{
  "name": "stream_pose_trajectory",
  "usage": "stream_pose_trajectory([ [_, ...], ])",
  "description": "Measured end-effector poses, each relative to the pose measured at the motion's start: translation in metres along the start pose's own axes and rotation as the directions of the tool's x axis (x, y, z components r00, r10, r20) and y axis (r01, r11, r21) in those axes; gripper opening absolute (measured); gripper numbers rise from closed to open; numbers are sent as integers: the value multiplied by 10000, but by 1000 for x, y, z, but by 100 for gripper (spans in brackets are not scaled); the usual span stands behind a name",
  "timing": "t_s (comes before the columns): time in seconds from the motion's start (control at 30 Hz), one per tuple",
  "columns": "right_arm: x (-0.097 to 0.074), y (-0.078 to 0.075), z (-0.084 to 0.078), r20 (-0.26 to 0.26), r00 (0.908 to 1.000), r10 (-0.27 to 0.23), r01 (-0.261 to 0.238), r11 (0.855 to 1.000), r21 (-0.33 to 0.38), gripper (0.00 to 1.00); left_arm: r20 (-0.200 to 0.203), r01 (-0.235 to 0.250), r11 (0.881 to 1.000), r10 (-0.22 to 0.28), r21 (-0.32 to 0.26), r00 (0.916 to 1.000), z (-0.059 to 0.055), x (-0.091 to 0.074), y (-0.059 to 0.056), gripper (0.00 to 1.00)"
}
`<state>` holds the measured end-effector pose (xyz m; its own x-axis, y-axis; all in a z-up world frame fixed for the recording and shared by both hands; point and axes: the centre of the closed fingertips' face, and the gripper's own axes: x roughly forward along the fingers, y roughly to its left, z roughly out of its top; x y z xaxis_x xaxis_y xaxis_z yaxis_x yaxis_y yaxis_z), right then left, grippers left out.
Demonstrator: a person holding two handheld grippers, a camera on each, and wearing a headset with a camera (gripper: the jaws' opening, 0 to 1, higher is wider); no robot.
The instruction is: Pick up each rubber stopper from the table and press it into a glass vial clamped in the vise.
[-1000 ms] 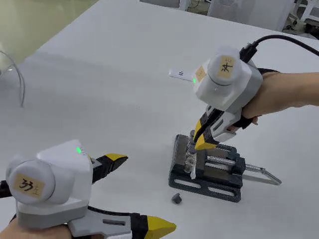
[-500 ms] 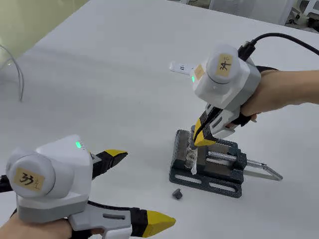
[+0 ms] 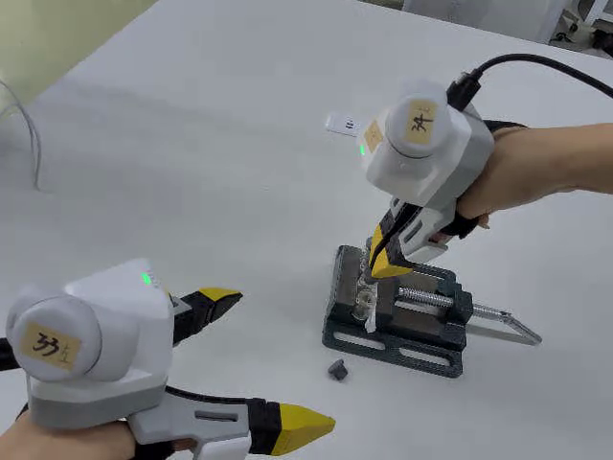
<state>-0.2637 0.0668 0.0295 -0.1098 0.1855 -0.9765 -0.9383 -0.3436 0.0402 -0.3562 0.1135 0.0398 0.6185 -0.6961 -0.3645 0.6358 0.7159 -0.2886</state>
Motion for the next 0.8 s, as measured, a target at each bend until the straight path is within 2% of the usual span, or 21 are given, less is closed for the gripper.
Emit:
stream_pose_trajectory([
  [0.17, 0, 1, 1, -41, 9999, 108, -107, 9999, 27, 0, 53, -14, 9998, 15, -173, 10000, 0, 3, 1, 95],
  [0.2, 1, 2, 0, -92, 9998, 151, -148, 9994, 301, 0, 48, -13, 9998, 14, -194, 10000, -1, 3, 2, 95],
  [0.23, 0, 2, 0, -101, 9998, 194, -194, 9998, -5, 0, 52, -12, 9998, 13, -200, 10000, -1, 4, 2, 95],
  [0.3, 1, 2, 0, -115, 9997, 228, -223, 9987, 451, 0, 36, -16, 9997, 17, -238, 10000, -1, 5, 3, 95],
  [0.4, 1, 1, 0, -48, 9996, 292, -290, 9990, 339, 0, 104, -36, 9994, 40, -356, 9999, 0, 5, 5, 95],
  [0.47, 1, 2, 1, -39, 9997, 252, -250, 9984, 516, 0, 45, -35, 9995, 36, -323, 10000, -1, 6, 6, 95],
  [0.57, 2, 2, 0, -71, 9999, 157, -154, 9993, 349, 0, 99, -7, 9994, 10, -339, 10000, 1, 7, 7, 95],
  [0.73, 3, 0, 0, -183, 9996, 197, -188, 9987, 467, 0, 101, -30, 9993, 34, -377, 9999, 1, 8, 9, 95],
  [0.8, 3, 0, 0, -129, 9996, 258, -247, 9967, 774, 0, 89, -37, 9993, 40, -383, 10000, 0, 9, 9, 95],
])
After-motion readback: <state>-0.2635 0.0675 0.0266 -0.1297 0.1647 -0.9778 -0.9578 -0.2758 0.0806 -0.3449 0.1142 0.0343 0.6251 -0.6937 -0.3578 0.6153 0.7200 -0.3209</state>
